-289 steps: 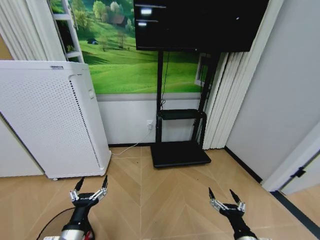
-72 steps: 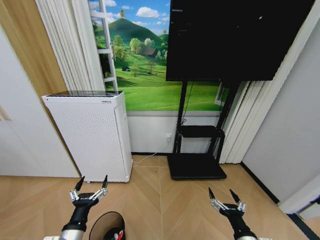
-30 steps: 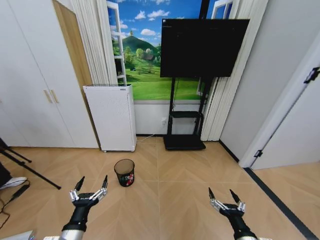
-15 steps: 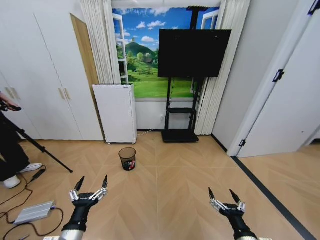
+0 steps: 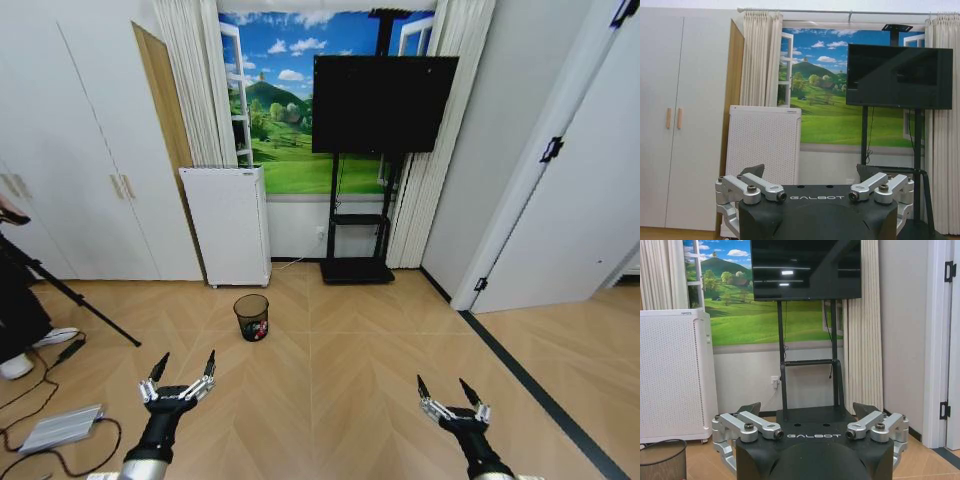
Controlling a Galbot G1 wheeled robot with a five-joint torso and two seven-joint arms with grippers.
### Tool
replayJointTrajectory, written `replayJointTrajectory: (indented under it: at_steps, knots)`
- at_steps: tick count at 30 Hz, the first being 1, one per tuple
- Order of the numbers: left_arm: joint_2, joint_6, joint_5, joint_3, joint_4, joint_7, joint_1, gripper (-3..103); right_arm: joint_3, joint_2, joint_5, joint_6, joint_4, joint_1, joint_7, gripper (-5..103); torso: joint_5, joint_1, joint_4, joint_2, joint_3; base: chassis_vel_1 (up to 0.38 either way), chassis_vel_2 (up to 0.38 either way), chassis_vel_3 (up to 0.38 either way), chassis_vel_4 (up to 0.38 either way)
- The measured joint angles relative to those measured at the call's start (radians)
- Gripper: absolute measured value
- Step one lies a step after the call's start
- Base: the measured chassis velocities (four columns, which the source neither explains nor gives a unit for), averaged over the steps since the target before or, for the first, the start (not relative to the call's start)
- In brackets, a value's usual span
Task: Pick up the trash bin and place the garbage on the floor into it.
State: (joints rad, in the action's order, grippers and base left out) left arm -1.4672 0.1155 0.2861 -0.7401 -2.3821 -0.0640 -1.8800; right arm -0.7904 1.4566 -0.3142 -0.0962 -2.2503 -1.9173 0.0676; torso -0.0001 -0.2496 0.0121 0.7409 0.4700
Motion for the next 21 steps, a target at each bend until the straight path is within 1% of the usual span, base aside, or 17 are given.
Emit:
replayJointTrajectory:
  at_steps: [14, 21]
  knots:
    - [0.0, 0.0, 0.0, 0.0, 0.0, 0.0, 0.0, 100, 0.0, 0.0, 0.0, 0.0, 0.0, 0.0, 0.0, 100, 0.0001, 0.0, -0.0001, 0.0, 0.0, -0.013, 0.01, 0.009, -0.007]
    - [0.0, 0.0, 0.0, 0.0, 0.0, 0.0, 0.0, 100, 0.0, 0.0, 0.0, 0.0, 0.0, 0.0, 0.0, 100, 0.0002, 0.0, -0.0002, 0.0, 0.0, -0.113, 0.11, 0.117, -0.122]
